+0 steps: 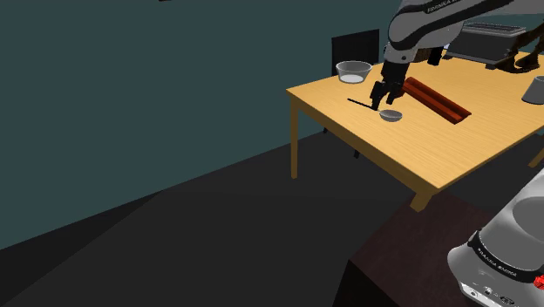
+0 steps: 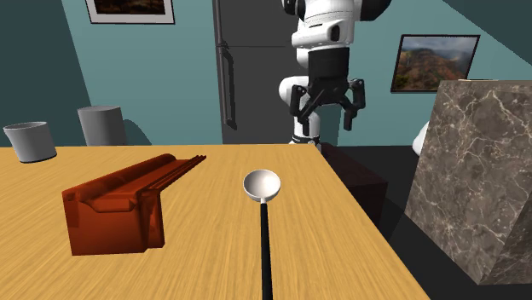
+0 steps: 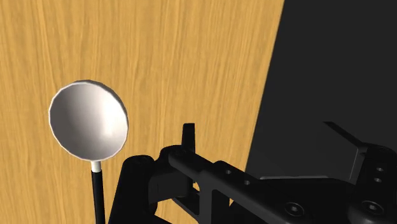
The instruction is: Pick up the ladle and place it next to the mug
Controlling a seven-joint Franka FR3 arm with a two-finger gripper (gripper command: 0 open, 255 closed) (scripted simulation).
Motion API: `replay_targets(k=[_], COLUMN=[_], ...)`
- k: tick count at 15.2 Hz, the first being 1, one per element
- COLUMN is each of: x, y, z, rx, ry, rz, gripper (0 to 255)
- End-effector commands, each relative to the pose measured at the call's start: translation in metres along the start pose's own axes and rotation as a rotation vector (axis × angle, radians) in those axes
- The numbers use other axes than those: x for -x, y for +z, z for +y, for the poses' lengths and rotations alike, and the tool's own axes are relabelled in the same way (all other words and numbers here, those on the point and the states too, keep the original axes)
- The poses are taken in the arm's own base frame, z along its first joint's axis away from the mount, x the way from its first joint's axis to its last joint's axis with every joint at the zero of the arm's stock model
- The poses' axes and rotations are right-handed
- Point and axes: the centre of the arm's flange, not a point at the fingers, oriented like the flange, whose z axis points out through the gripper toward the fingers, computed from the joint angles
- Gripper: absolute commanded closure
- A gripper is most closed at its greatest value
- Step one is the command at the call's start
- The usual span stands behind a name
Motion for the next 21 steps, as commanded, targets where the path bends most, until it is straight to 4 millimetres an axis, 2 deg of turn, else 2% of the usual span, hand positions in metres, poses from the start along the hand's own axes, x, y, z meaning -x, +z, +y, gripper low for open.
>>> replay_targets(k=[1, 15, 21], x=[-0.014, -0.112, -0.117], y=[0.010, 0.061, 0.089], z=[0.022, 0.161, 0.165], rx=[0.000, -0.006, -0.006], ry=[0.016, 0.128, 0.132], rz=[0.013, 0.102, 0.104], gripper=[0, 0, 0])
